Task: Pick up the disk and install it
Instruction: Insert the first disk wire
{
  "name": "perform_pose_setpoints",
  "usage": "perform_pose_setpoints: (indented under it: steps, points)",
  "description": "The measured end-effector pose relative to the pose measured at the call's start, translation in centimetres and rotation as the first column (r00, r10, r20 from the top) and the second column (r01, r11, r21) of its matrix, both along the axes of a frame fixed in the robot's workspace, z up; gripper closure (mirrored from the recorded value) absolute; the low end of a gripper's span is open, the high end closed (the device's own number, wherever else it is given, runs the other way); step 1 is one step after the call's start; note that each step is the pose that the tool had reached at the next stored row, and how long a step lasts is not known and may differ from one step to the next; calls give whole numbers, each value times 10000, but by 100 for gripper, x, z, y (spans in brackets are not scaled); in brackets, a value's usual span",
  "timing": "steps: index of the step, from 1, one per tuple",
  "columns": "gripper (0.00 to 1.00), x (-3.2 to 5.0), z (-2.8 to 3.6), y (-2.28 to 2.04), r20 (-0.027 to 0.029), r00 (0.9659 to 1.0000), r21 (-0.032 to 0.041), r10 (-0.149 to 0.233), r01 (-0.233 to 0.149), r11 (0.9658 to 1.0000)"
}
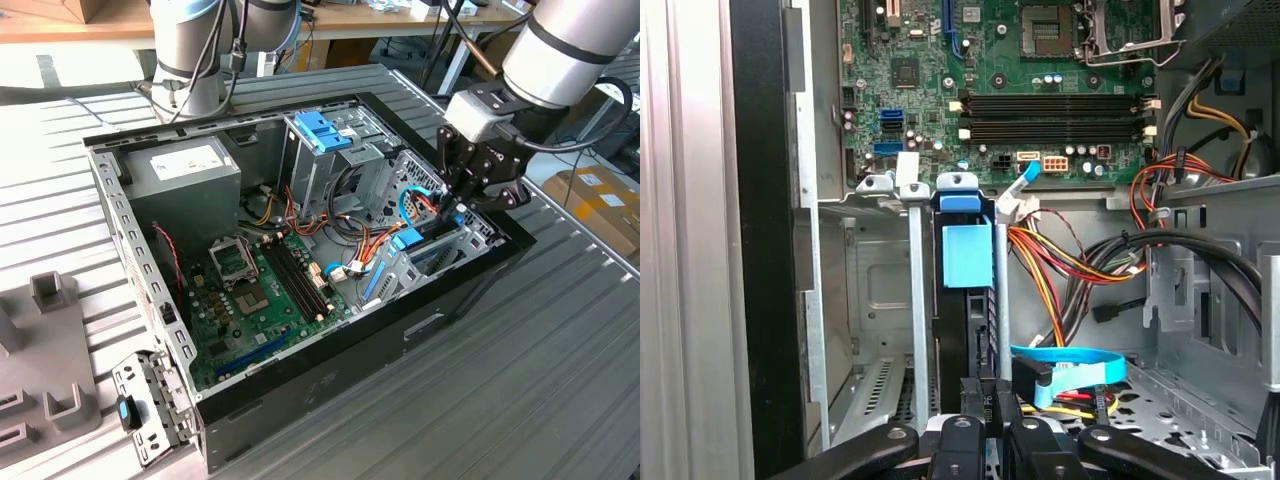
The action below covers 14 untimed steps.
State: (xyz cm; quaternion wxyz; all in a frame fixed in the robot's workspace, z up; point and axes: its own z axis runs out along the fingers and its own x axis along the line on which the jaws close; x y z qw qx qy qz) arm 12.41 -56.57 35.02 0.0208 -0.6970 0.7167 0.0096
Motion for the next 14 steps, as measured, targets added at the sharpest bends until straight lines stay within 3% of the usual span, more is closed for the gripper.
perform_pose_setpoints:
  steps: [4,8,14]
  points:
    - [84,-4,-9,-9,0,10000,1,0,0,10000]
    - [84,-4,-16,24,0,10000,-2,1,-1,10000]
    - [84,-4,-35,15,0,10000,-1,0,0,10000]
